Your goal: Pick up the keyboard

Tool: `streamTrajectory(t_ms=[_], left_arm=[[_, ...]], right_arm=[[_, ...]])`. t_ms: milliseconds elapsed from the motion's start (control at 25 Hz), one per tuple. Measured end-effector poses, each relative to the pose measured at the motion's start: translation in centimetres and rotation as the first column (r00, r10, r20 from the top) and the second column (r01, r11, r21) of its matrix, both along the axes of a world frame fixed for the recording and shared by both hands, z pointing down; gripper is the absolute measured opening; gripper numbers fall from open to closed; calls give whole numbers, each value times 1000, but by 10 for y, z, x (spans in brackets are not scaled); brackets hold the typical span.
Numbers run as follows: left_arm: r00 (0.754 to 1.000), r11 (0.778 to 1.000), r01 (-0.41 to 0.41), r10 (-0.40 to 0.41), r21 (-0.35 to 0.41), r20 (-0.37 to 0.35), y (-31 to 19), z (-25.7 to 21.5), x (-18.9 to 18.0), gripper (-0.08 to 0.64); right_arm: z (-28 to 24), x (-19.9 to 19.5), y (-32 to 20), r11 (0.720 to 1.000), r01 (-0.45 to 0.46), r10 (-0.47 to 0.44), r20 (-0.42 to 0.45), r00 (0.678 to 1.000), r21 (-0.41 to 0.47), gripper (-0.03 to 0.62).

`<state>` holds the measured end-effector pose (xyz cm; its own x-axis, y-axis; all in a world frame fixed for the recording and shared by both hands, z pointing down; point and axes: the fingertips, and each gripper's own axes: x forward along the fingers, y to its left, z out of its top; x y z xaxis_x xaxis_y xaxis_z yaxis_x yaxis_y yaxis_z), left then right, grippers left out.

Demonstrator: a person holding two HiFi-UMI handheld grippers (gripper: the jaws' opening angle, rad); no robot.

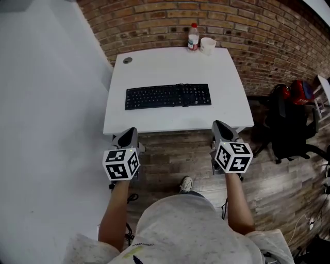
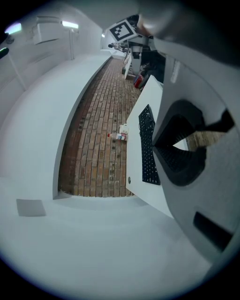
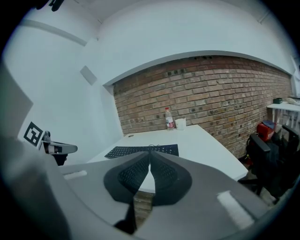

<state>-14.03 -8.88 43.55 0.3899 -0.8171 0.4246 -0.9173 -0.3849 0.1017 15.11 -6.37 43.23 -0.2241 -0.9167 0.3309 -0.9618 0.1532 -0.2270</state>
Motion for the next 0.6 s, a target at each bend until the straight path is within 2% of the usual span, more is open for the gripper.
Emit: streamTrajectory(t_ms=[200, 600], left_arm=[[999, 999, 36, -36, 6, 9, -15, -2, 16, -5], [993, 993, 120, -120, -11, 11, -24, 9, 18, -5]], right_arm=[[2, 19, -24, 1000, 29, -29, 23, 999, -2, 11], [7, 31, -47, 996, 89, -89, 28, 996, -1, 11]])
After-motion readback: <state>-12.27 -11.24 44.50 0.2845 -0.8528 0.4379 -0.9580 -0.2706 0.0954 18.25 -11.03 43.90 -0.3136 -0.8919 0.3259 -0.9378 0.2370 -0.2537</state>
